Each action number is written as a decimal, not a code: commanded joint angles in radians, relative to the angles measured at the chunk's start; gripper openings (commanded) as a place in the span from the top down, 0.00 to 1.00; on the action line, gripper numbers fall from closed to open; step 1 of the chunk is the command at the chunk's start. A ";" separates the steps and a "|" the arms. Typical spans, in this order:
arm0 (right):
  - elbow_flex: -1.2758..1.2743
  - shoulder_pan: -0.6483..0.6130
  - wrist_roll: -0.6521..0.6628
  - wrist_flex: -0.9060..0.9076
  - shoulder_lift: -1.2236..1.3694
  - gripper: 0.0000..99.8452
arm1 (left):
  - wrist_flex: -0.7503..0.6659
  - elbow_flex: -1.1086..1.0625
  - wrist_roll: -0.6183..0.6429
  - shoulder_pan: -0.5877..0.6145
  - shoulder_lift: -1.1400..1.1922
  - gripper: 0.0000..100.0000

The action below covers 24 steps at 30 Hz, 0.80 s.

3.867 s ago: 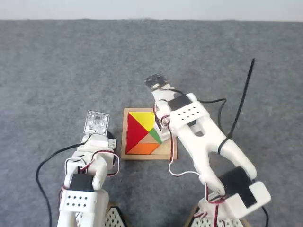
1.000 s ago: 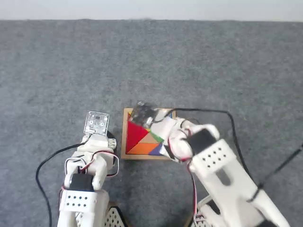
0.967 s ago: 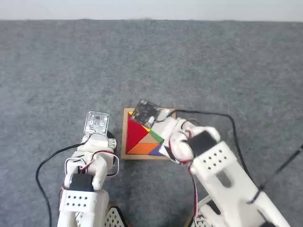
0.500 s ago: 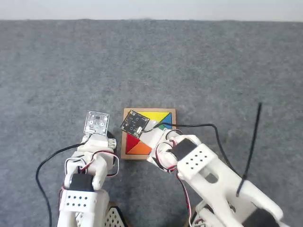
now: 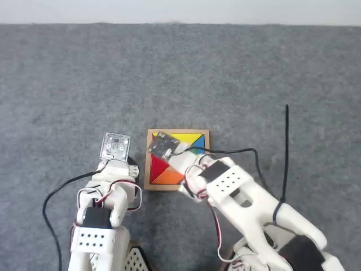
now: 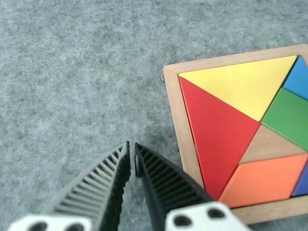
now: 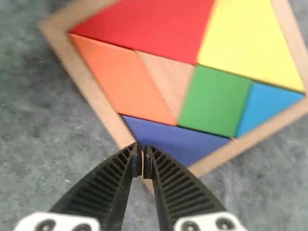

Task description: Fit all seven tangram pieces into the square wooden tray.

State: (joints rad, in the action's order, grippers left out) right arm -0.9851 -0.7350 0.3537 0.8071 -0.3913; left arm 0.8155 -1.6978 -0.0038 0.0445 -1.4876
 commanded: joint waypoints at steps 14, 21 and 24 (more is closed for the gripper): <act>0.023 0.120 0.018 -0.019 -0.010 0.99 | 0.000 0.008 0.003 0.003 -0.014 0.99; -0.072 0.312 -0.043 -0.087 -0.229 0.99 | 0.000 0.008 0.003 0.003 -0.014 0.99; -0.190 0.395 -0.043 -0.194 -0.360 0.99 | 0.000 0.008 0.003 0.003 -0.014 0.99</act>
State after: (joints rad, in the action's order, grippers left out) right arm -1.0802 -0.4419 0.3230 0.7304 -0.5692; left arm 0.8155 -1.6978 -0.0038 0.0445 -1.4876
